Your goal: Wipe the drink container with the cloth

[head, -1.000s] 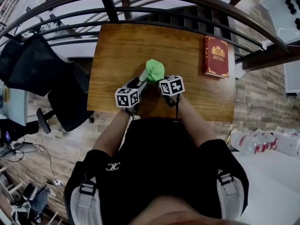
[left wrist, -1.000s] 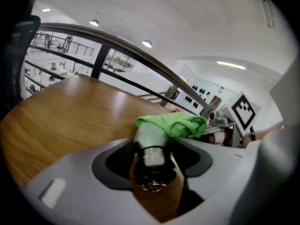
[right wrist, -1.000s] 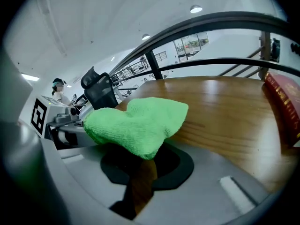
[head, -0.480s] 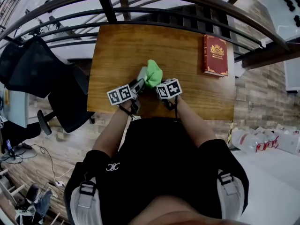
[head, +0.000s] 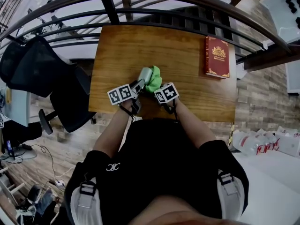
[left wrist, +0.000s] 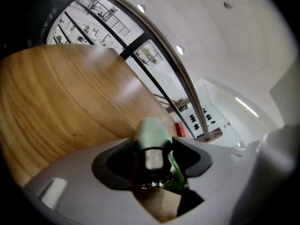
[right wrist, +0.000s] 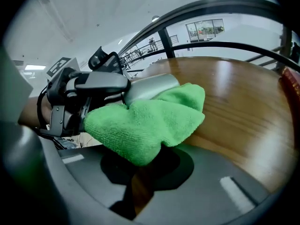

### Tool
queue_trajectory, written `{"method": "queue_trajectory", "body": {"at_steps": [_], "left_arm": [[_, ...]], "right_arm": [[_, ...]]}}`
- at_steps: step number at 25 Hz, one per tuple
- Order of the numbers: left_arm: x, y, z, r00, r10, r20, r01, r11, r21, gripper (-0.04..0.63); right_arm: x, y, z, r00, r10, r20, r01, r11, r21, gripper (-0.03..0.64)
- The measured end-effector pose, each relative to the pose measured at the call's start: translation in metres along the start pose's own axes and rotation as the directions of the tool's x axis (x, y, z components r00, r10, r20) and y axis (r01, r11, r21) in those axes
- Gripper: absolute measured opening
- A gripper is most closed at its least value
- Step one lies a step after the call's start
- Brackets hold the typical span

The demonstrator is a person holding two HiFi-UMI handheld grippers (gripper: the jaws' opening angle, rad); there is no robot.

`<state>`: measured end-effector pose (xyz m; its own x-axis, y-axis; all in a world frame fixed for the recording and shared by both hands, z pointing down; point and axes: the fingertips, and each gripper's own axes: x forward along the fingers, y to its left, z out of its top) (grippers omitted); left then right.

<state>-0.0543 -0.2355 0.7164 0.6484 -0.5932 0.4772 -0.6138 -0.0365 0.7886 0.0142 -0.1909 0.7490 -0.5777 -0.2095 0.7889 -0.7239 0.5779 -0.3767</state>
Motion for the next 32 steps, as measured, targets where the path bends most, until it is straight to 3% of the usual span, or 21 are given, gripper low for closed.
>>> {"method": "queue_trajectory", "body": {"at_steps": [7, 10, 13, 18, 23, 29, 32], "left_arm": [[-0.006, 0.000, 0.011, 1.000, 0.028, 0.004, -0.028, 0.999, 0.040, 0.307], [-0.005, -0.004, 0.014, 0.997, 0.071, -0.024, -0.066, 0.985, 0.158, 0.305], [-0.003, -0.013, 0.015, 0.990, 0.134, -0.044, -0.112, 0.935, 0.337, 0.304], [0.000, -0.034, 0.021, 0.978, 0.200, -0.051, -0.135, 0.804, 0.579, 0.284], [0.006, -0.050, 0.029, 0.975, 0.219, -0.043, -0.127, 0.704, 0.699, 0.276], [0.022, -0.065, 0.043, 0.972, 0.235, -0.030, -0.134, 0.651, 0.747, 0.276], [0.033, -0.074, 0.047, 0.970, 0.243, -0.019, -0.135, 0.604, 0.785, 0.276]], "right_arm": [[-0.007, 0.026, 0.003, 0.999, 0.046, 0.018, -0.045, 0.998, -0.044, 0.048], [-0.026, 0.023, 0.015, 0.995, 0.032, 0.091, -0.029, 0.999, -0.035, 0.047], [-0.054, 0.009, 0.030, 0.981, -0.019, 0.193, 0.018, 1.000, 0.007, 0.048], [-0.107, -0.015, 0.047, 0.933, -0.124, 0.338, 0.106, 0.992, 0.070, 0.046], [-0.155, -0.025, 0.062, 0.859, -0.199, 0.471, 0.159, 0.980, 0.123, 0.046], [-0.190, -0.024, 0.075, 0.801, -0.214, 0.560, 0.157, 0.976, 0.148, 0.046], [-0.199, -0.028, 0.075, 0.781, -0.236, 0.578, 0.170, 0.971, 0.166, 0.046]]}}
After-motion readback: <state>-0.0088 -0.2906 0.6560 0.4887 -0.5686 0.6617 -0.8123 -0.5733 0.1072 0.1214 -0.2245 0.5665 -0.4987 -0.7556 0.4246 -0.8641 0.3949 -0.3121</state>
